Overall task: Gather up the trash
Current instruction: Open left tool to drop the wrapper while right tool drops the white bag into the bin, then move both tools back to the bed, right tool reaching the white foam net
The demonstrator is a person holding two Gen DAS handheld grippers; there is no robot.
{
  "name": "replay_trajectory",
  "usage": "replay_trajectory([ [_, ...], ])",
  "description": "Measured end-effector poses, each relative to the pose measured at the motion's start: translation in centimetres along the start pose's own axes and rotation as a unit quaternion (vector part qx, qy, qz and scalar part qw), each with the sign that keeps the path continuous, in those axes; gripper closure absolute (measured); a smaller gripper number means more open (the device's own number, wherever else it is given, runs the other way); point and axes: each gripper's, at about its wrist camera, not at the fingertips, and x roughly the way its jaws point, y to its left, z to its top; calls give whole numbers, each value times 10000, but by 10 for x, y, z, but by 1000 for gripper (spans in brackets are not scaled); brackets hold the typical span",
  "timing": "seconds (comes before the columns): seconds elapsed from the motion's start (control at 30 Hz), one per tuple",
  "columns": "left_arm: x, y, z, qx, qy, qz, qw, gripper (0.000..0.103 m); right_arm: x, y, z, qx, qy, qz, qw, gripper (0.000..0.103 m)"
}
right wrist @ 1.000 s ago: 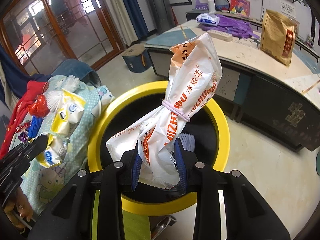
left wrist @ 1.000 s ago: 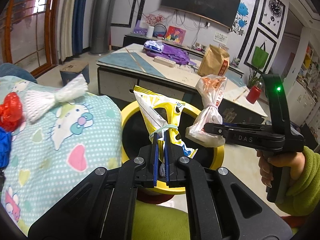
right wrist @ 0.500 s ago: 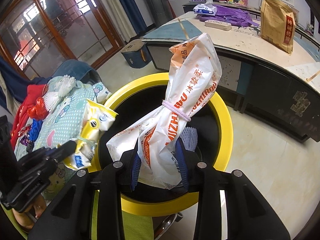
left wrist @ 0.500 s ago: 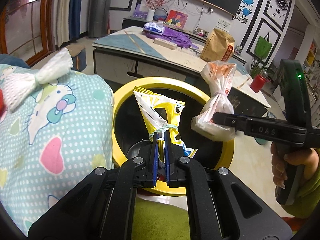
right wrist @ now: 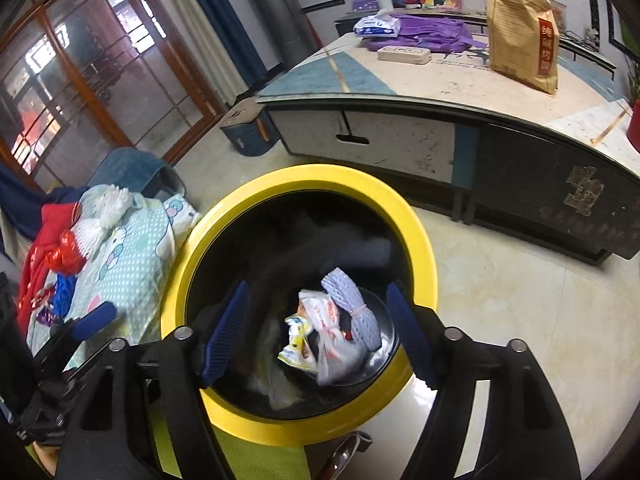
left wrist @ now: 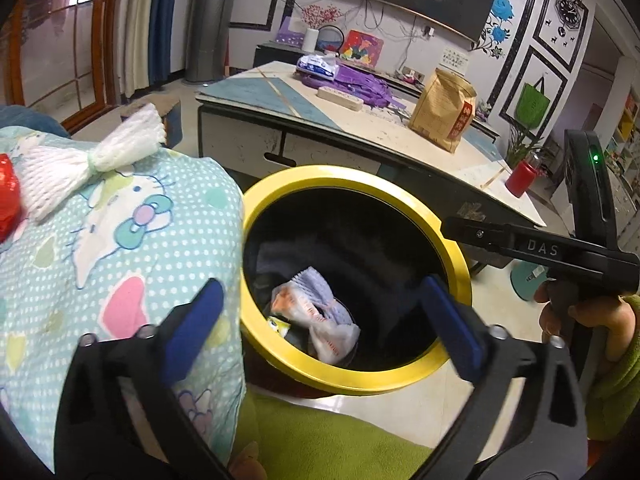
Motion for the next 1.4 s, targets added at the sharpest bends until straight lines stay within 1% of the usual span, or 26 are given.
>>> replay_trajectory([
  [0.17,-12,2,0,-77,-121,110,9998,11,-7,3,1,-14,-129,46,9999,29],
  [0.37,-31,5,-1,-82,-331,237,9991,11,-15,14,2,-121,-273,162,9994,28],
  [0.53,-46,10,-3,-102,-490,331,9982,11,-22,27,2,-273,-388,250,9986,28],
  [0.77,-70,18,-1,-122,-793,618,9949,11,-34,54,-2,-604,-590,398,9956,27],
  [1.03,-100,38,1,-314,-1178,990,9876,11,-46,84,-7,-883,-816,567,9911,22],
  [1.27,-127,60,0,-504,-1485,1311,9789,11,-49,120,-10,-1264,-802,799,9855,21],
  [1.4,-143,79,-3,-719,-1672,1485,9720,11,-48,143,-12,-1516,-771,900,9813,21],
])
